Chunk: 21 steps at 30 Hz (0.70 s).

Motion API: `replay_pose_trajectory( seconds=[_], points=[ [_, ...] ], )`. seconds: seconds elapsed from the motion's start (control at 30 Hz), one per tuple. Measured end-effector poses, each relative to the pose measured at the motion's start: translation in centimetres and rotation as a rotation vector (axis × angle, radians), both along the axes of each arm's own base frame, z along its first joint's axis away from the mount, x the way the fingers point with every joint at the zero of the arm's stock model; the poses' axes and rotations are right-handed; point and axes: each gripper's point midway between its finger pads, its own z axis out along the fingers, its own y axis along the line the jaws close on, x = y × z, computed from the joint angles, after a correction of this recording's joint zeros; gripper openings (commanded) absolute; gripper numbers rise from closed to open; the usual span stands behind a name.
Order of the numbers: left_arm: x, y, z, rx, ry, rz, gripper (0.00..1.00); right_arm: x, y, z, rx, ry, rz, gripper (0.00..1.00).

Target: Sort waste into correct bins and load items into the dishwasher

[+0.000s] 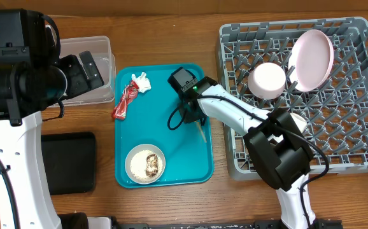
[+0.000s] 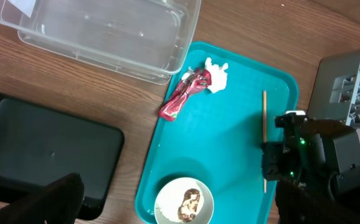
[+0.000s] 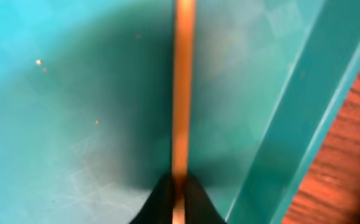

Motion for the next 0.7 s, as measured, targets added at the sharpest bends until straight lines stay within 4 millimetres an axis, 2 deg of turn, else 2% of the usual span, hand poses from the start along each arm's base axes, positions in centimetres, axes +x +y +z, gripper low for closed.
replay_pose_trajectory(
  seconds=[0.13, 0.23, 0.37, 0.47, 0.57, 0.6, 0.7],
  points=[
    [0.0, 0.0, 0.0, 0.0, 0.0, 0.0, 1.0, -0.9, -0.4, 0.1, -0.018, 0.041, -0.002, 0.04],
    [0.0, 0.0, 0.0, 0.0, 0.0, 0.0, 1.0, -1.4, -0.9, 1.0, -0.043, 0.069, -0.007, 0.04],
    [0.0, 0.0, 0.0, 0.0, 0.0, 0.0, 1.0, -0.3, -0.3, 3.7, -0.026, 0.028, -0.009, 0.04],
    [0.0, 0.0, 0.0, 0.0, 0.0, 0.0, 1.0, 1.1, 0.7, 7.9, 0.038, -0.055, -0.019, 0.04],
    [0.0, 0.0, 0.0, 0.0, 0.0, 0.0, 1.0, 1.8, 1.1, 13.2, 0.121, -0.156, -0.029, 0.04],
    [0.0, 0.0, 0.0, 0.0, 0.0, 0.0, 1.0, 2.0, 0.9, 15.5, 0.153, -0.197, -0.035, 0.04],
    [0.0, 0.0, 0.0, 0.0, 0.0, 0.0, 1.0, 2.2, -0.7, 19.9, 0.206, -0.273, -0.065, 0.04]
  ],
)
